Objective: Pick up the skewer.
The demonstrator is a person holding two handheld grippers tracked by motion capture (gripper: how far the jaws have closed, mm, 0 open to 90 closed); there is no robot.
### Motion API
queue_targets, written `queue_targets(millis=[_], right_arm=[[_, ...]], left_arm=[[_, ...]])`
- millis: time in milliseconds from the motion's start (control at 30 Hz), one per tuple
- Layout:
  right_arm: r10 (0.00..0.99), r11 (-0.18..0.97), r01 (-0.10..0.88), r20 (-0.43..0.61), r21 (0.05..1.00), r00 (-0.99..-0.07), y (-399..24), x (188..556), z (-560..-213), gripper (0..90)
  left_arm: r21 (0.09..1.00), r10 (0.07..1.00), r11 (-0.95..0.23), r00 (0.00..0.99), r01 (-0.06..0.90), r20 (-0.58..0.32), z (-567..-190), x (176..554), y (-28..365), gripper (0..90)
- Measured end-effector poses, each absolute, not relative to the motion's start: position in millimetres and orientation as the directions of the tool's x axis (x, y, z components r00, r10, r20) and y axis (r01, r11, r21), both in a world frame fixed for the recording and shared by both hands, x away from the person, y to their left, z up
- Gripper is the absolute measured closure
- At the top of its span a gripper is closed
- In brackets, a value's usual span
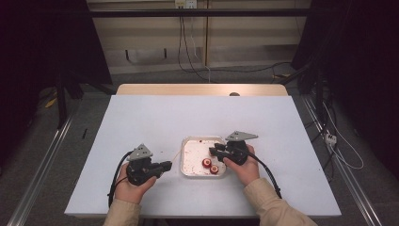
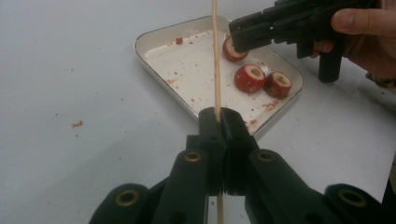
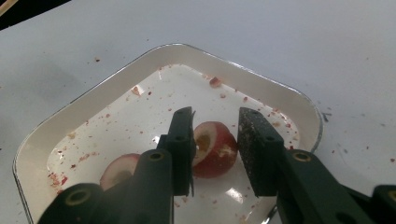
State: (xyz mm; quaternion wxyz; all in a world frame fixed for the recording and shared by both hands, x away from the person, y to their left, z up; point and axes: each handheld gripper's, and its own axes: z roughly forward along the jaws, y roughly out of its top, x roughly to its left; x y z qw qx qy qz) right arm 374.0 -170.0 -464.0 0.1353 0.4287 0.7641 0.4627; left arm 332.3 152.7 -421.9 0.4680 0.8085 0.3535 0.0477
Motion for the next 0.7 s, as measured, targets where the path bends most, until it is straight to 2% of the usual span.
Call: queue_targets(millis=[100, 233, 400, 500, 567, 700], right_arm=[[0.774, 0.182, 0.547, 0.224, 0.817, -0.593, -169.4, 373.3, -464.5, 67.7], [0.769, 0.201, 0.538, 0.209, 0.819, -0.604, -167.1, 372.4, -464.5, 68.1], [0.768, 0.215, 0.552, 0.209, 0.806, -0.605, -165.2, 373.8, -465.2, 64.3], [0.762, 0.237, 0.555, 0.202, 0.798, -0.616, -162.8, 374.3, -465.4, 66.8], [0.756, 0.246, 0.560, 0.204, 0.791, -0.622, -161.8, 375.0, -465.6, 71.9], [0.748, 0.236, 0.567, 0.225, 0.789, -0.624, -161.0, 375.9, -465.9, 74.0]], left_arm=[[0.790, 0.614, -0.313, 0.747, 0.527, -0.255, -421.5, 332.2, 151.1, 88.6], [0.790, 0.613, -0.318, 0.749, 0.525, -0.251, -421.5, 332.8, 149.5, 88.6], [0.787, 0.612, -0.319, 0.749, 0.528, -0.254, -421.9, 333.3, 149.6, 88.6], [0.787, 0.612, -0.323, 0.750, 0.526, -0.251, -421.9, 333.1, 148.8, 88.6], [0.786, 0.611, -0.322, 0.750, 0.527, -0.252, -421.9, 332.9, 148.5, 88.6], [0.789, 0.613, -0.318, 0.749, 0.526, -0.251, -421.4, 332.4, 150.0, 88.6]])
